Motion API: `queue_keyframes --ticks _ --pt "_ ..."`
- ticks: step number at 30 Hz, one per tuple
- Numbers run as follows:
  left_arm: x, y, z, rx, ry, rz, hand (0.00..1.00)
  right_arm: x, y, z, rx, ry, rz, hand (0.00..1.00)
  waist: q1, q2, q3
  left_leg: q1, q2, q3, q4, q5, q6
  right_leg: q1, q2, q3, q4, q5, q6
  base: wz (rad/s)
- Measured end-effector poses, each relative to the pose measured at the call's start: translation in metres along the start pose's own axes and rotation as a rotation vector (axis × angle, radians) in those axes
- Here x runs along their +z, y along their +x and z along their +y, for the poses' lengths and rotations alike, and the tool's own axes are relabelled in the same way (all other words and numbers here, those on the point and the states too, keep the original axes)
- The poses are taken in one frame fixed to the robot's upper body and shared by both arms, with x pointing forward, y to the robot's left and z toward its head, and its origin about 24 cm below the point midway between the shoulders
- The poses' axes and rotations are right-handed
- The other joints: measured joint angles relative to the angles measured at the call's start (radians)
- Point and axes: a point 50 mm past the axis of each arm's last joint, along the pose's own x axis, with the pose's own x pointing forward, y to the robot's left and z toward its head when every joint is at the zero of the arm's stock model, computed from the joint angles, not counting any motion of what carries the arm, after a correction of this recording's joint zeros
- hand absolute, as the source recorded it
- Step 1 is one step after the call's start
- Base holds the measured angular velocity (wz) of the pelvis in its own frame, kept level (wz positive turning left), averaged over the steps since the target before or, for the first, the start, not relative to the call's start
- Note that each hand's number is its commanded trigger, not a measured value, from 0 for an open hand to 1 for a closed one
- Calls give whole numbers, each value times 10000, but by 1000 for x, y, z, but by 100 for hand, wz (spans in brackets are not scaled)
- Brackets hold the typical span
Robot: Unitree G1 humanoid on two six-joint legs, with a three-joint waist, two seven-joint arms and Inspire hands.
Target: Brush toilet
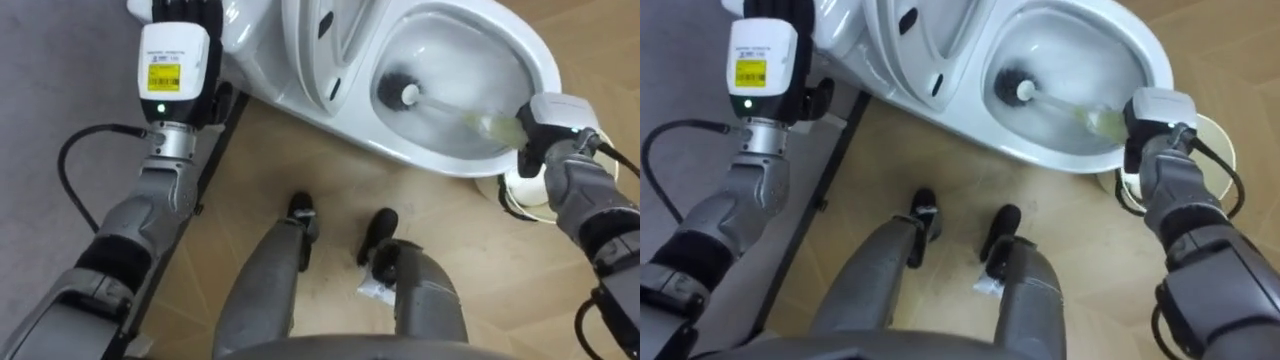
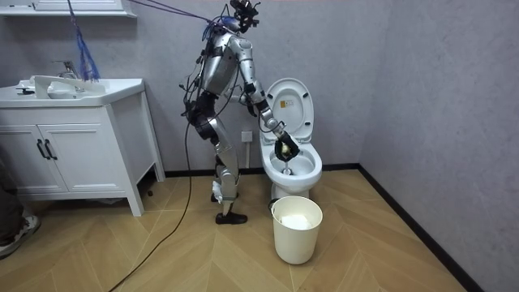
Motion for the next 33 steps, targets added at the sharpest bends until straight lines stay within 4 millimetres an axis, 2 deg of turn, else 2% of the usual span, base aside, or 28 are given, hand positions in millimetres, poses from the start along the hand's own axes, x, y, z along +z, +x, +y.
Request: queue_keyframes --ticks 5,8,11,13,16,18,19,22,24,27,30,33 --pt "2 6 4 417 6 -180 0 8 1 -5 -404 -129 31 100 47 32 18 -340 3 -6 163 -2 -4 -292 -86 -140 206 -102 -59 8" --pt "2 6 5 440 138 -22 0 23 1 -10 -784 -221 -339 100 -22 29 16 -339 -9 4 169 -1 -6 -318 -105 -148 288 -147 -58 2" --pt "1 5 6 390 192 108 0 37 -5 -16 -1318 -590 -853 100 -44 6 -1 -312 28 48 227 -12 -24 -319 2 -47 305 -136 -70 -5" --pt "-3 -1 7 373 297 411 0 47 -10 -23 -1764 -1063 -1392 100 -204 0 -8 -304 58 114 356 -67 -30 -320 19 51 370 -137 -72 -17" --pt "-10 -12 6 318 503 861 0 60 -27 -29 -2201 -1178 -1950 100 -280 -65 -68 -265 217 337 474 -205 -24 -323 182 236 340 -90 -87 -25" --pt "-13 -18 7 331 484 1272 0 64 -41 -22 -2186 -1129 -2234 100 -468 -96 -251 -157 227 403 437 -210 -25 -266 204 318 305 -63 -86 -12" --pt "-14 -19 6 270 503 1357 0 64 -43 -20 -2135 -1122 -2250 100 -506 -96 -281 -109 230 418 430 -210 -24 -226 209 327 294 -49 -86 -10" --pt "-17 -29 2 -86 632 1612 0 60 -44 -9 -1759 -1138 -2097 100 -553 -73 -292 247 265 533 352 -217 -15 88 224 350 234 -24 -91 -9" --pt "-14 -35 -3 -449 593 1642 0 54 -37 4 -1151 -841 -1616 100 -539 39 -328 356 254 374 336 -223 -29 308 192 260 186 -1 -92 13" --pt "-9 -37 -7 -745 505 1491 0 45 -28 15 -624 -371 -904 100 -427 205 -294 339 195 353 336 -171 16 305 135 196 195 -53 -26 14" --pt "-9 -37 -9 -883 562 1422 0 45 -20 14 -568 115 -537 100 -451 437 -248 169 85 326 375 -89 60 114 -24 68 378 -82 32 8" --pt "-7 -34 -8 -779 521 1369 0 49 -18 10 -756 369 -463 100 -460 467 -240 -32 61 334 446 -80 63 -125 -60 92 513 -96 -6 2"
